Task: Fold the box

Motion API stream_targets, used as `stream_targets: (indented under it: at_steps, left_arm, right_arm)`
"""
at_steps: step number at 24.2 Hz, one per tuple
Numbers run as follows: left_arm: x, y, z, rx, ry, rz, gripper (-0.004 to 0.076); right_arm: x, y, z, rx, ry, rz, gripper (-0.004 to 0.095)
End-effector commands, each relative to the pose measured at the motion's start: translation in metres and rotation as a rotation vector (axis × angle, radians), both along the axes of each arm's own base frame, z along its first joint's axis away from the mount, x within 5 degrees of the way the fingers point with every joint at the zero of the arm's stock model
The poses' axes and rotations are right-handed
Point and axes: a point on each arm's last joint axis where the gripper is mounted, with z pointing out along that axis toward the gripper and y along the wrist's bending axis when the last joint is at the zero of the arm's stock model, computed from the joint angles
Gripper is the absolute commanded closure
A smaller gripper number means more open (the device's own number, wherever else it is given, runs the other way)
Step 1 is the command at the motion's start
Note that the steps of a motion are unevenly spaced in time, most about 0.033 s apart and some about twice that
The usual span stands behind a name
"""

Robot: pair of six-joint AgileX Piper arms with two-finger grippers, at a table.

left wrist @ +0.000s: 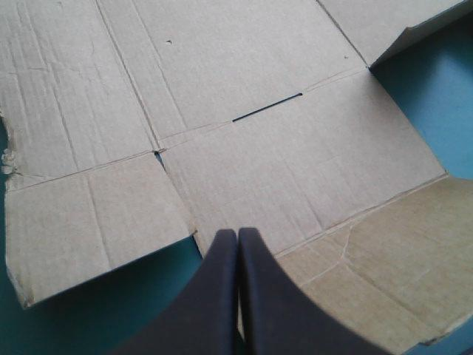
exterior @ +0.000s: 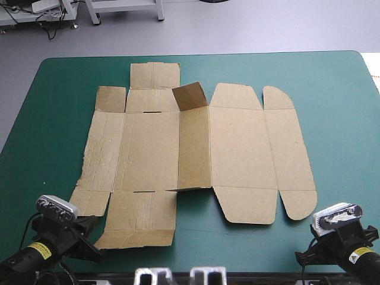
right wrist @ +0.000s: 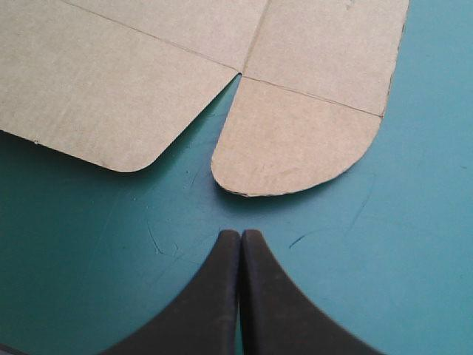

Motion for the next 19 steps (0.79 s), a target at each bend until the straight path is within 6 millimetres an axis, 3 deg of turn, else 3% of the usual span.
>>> stream_targets:
  at_steps: [1,15,19]
  left_arm:
    - [0.004,-0.002,0.011,-0.034,-0.064,0.004,0.0734]
    - [0.006,-0.002,0.013,-0.032,-0.090,0.003,0.0734]
    - [0.010,-0.001,0.041,-0.056,-0.204,0.021,0.0734]
  right_arm:
    - [0.004,0.001,0.009,0.006,-0.056,0.004,0.0932]
    - [0.004,0.001,0.009,0.006,-0.056,0.004,0.0932]
    - [0.004,0.001,0.009,0.006,-0.056,0.004,0.0932]
